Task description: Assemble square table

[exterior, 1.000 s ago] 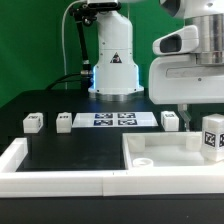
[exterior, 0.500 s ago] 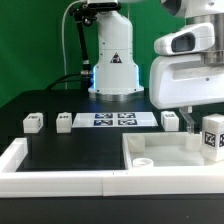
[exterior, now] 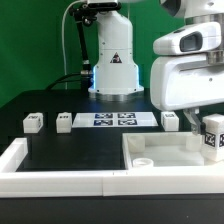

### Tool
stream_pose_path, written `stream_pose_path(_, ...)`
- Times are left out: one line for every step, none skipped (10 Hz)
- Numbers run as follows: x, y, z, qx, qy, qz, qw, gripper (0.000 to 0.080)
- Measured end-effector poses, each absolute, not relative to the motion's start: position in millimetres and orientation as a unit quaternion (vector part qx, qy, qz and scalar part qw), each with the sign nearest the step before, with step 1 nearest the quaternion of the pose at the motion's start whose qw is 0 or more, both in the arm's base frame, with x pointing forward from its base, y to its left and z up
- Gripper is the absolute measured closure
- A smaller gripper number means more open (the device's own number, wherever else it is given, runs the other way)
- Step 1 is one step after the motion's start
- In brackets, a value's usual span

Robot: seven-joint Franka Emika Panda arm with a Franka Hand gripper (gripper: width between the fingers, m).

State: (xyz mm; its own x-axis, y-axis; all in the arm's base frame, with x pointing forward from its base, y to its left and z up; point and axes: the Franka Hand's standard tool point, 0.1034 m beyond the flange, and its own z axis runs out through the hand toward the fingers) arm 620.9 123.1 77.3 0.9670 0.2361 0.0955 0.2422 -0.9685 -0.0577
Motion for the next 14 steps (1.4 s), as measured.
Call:
stream_pose_path(620.9, 123.0, 77.2, -0.991, -0.121, -0.044, 0.034, 0.0429)
stream_pose_path(621.5, 120.5, 77.1, -0.991, -0.119, -0.044, 0.033, 0.0506)
stream_pose_path(621.5, 120.1, 76.9, -0.992, -0.115, -0.044, 0.033, 0.0506)
stream_pose_path(621.5, 119.6, 76.8, -0.993, -0.109, -0.044, 0.034, 0.0506)
stream_pose_path(621.6, 119.3, 76.7, -0.993, -0.108, -0.044, 0.034, 0.0506)
stream_pose_path(621.8, 118.8, 76.4, -0.995, -0.086, -0.045, 0.036, 0.0506)
stream_pose_path(621.9, 117.8, 75.6, -0.998, -0.029, -0.048, 0.039, 0.0506)
stream_pose_path(621.9, 118.1, 75.4, -0.997, 0.029, -0.051, 0.041, 0.0506)
stream_pose_path(622.3, 117.8, 75.2, -0.994, 0.085, -0.054, 0.044, 0.0506)
stream_pose_path(622.5, 117.8, 74.9, -0.988, 0.137, -0.057, 0.048, 0.0506)
stream_pose_path(622.0, 118.1, 74.7, -0.979, 0.187, -0.056, 0.05, 0.0506)
stream_pose_path(621.3, 118.4, 74.4, -0.961, 0.266, -0.052, 0.052, 0.0506)
stream_pose_path(620.7, 119.1, 74.1, -0.944, 0.322, -0.049, 0.053, 0.0506)
stream_pose_path(620.0, 120.2, 73.3, -0.926, 0.37, -0.044, 0.054, 0.0506)
